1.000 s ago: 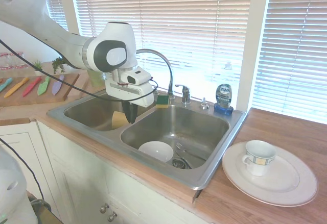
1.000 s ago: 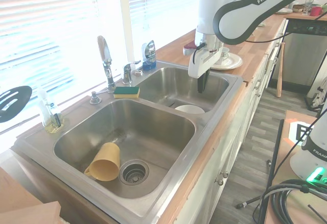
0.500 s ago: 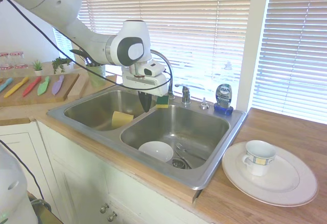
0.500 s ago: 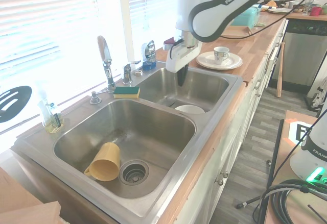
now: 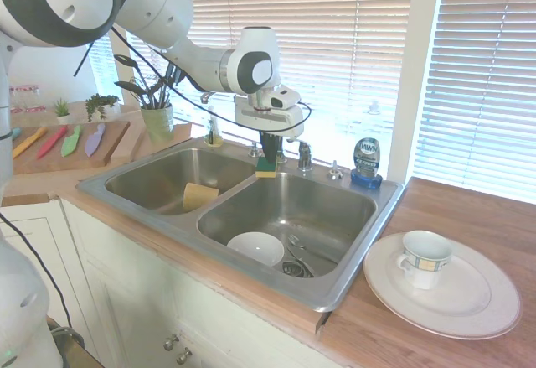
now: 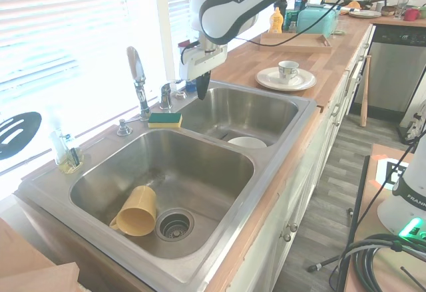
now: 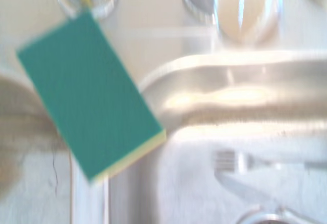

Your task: Turn on the faucet

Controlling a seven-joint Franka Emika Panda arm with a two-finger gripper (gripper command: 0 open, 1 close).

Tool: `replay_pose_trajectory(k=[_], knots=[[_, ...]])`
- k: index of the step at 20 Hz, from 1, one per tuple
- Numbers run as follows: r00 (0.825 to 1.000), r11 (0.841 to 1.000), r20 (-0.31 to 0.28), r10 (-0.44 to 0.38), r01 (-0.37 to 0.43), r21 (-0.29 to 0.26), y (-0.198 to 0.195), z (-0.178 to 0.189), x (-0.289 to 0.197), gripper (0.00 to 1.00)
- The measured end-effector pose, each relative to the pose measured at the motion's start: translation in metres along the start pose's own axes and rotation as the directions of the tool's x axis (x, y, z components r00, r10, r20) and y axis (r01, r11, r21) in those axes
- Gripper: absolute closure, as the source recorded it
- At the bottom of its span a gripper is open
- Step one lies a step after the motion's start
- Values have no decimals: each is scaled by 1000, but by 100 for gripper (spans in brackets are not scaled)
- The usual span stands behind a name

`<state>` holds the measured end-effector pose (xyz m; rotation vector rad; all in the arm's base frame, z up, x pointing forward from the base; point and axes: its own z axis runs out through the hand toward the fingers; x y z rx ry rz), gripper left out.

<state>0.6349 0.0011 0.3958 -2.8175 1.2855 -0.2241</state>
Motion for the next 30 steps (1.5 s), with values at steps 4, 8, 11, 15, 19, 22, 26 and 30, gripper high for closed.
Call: replay_pose_trajectory(k=[4, 8, 11, 15, 19, 22, 26, 30], knots=[[1000, 1000, -5, 9, -9, 3, -15, 9, 17, 100], [1000, 1000, -2, 15, -15, 5, -26, 16, 26, 100], [1000, 1000, -1, 19, -19, 6, -31, 21, 32, 100], [1000, 1000, -6, 24, -24, 8, -31, 23, 37, 100], [996, 996, -88, 10, -1, 94, -42, 15, 39, 100], [987, 992, -161, 18, 2, 127, -45, 15, 37, 100], [969, 984, -242, 41, 2, 176, -48, 9, 35, 100], [958, 972, -281, 57, 12, 235, -42, -4, 32, 100]])
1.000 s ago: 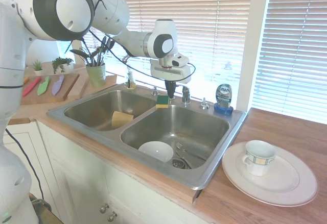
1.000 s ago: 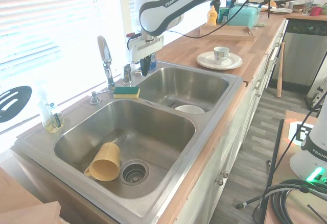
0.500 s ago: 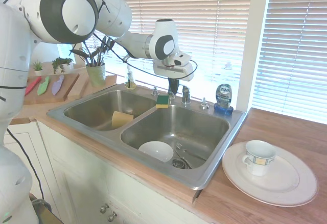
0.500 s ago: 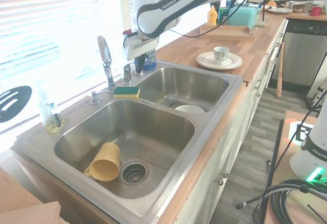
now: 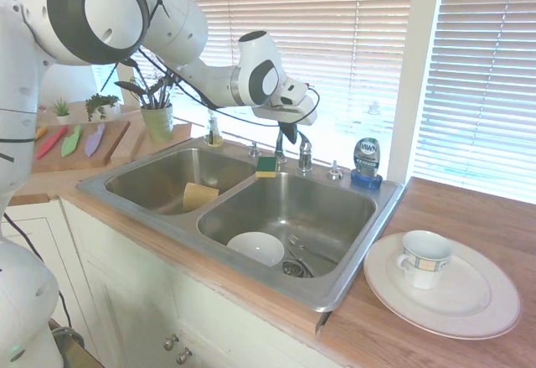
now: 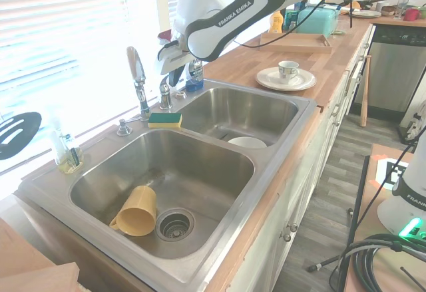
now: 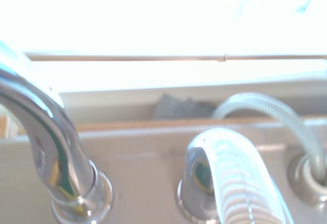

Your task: Turn on the faucet

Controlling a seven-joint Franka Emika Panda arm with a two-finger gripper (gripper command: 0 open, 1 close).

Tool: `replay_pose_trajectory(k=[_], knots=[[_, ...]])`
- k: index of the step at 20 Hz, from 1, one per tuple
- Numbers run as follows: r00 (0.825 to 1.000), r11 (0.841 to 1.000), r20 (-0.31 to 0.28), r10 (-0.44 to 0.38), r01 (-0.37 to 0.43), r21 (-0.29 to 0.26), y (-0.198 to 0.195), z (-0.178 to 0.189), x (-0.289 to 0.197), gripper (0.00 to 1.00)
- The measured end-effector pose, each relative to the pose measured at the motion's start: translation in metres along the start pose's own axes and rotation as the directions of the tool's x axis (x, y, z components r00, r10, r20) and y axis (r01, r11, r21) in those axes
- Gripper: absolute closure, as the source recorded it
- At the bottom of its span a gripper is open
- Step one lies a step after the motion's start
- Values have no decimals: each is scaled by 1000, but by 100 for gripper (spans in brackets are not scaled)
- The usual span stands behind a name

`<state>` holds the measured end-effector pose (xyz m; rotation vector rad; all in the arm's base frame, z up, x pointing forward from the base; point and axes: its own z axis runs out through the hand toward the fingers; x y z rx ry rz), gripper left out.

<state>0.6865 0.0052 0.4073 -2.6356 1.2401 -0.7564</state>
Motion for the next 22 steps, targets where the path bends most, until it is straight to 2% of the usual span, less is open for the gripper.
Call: replay_pose_trajectory(k=[6, 11, 14, 17, 18, 22], knots=[[1000, 999, -25, 8, -7, 41, 4, -33, 3, 100], [1000, 1000, -11, 13, -13, 18, 11, -26, 1, 100], [995, 995, 87, 43, -34, -99, 25, -12, -7, 100], [970, 977, 229, 82, -32, -213, 41, 1, -14, 100], [961, 969, 259, 94, -28, -247, 45, 4, -14, 100], [935, 949, 337, 111, 1, -315, 54, 11, -16, 100]])
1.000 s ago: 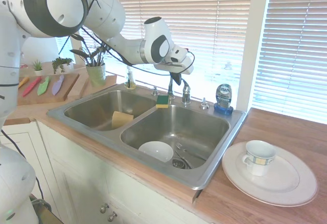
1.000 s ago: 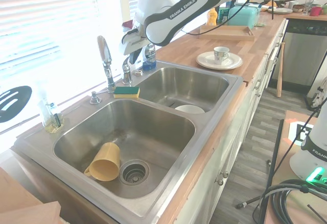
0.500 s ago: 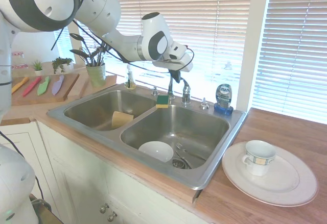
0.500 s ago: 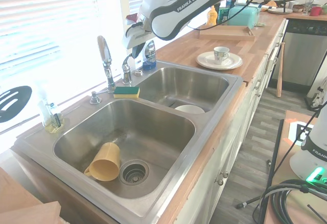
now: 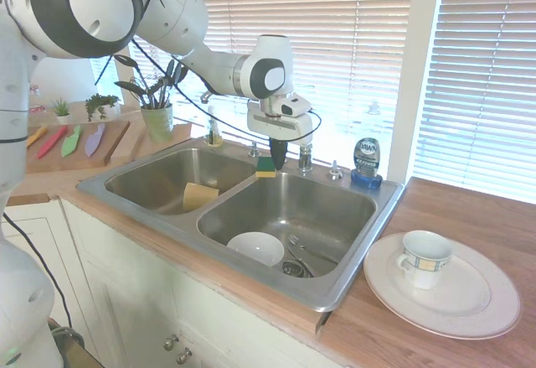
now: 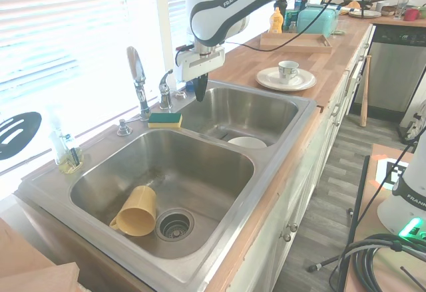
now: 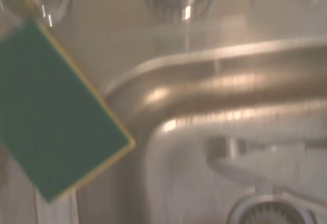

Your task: Turn on the faucet

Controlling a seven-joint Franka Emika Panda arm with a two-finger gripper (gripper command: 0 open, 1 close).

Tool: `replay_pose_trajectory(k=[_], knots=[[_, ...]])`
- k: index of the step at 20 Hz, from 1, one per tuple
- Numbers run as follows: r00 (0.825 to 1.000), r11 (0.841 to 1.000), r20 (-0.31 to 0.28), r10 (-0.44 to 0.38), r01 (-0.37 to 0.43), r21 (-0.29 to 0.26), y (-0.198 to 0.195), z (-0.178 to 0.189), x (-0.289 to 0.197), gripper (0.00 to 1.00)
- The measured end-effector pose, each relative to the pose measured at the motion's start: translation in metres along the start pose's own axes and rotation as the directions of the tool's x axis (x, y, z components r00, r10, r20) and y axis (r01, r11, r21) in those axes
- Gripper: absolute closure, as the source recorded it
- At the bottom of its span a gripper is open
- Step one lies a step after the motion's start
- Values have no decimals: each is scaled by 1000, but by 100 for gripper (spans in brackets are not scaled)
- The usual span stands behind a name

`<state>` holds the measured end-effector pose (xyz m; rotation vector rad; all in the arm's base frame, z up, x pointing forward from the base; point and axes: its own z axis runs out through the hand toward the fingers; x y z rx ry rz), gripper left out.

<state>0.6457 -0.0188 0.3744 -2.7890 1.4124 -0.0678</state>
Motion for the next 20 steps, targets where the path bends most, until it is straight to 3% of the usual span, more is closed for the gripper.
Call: replay_pose_trajectory(k=[10, 20], knots=[[999, 999, 46, -13, 15, -47, 10, -2, -15, 100], [995, 996, 76, -66, 70, -47, 94, -24, -88, 100]])
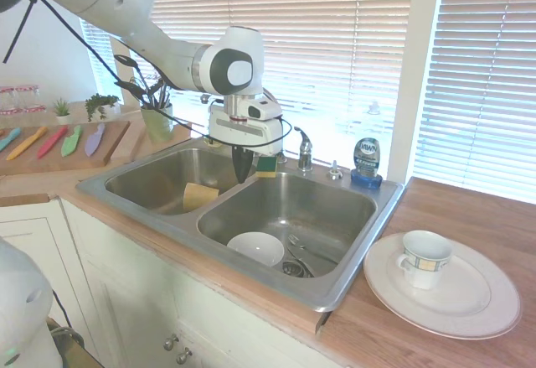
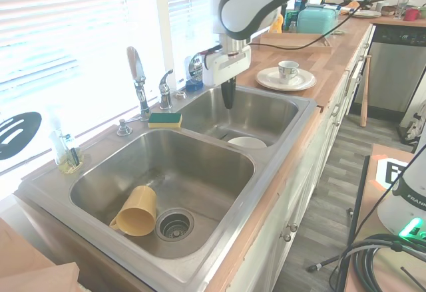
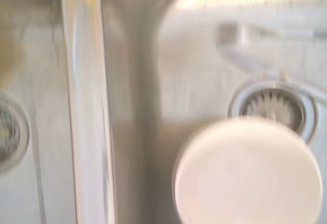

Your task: Turn on the faucet

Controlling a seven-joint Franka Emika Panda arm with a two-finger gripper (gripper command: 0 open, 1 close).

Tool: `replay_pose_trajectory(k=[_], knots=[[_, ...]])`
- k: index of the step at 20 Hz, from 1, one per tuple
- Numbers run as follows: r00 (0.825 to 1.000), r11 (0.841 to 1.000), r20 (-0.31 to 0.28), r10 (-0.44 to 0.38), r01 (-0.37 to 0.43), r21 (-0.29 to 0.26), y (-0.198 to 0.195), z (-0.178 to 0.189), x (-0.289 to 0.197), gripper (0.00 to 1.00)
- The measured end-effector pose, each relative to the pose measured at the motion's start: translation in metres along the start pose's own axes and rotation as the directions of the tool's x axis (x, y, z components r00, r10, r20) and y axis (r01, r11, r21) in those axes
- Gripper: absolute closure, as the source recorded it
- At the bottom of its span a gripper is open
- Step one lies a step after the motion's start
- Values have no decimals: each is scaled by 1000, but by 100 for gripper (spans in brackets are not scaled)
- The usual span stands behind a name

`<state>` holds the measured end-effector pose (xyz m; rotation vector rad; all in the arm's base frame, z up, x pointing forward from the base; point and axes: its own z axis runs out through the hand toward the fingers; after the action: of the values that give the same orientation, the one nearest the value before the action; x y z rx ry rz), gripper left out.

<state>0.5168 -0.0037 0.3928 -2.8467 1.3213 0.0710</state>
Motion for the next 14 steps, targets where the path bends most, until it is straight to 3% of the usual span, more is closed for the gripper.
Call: replay_pose_trajectory(k=[7, 8, 14], knots=[[1000, 1000, -15, -19, 20, 15, 48, 2, -47, 100], [1000, 1000, -15, -19, 19, 16, 53, 4, -52, 0], [1000, 1000, -9, 0, 1, 17, 69, 18, -58, 0]])
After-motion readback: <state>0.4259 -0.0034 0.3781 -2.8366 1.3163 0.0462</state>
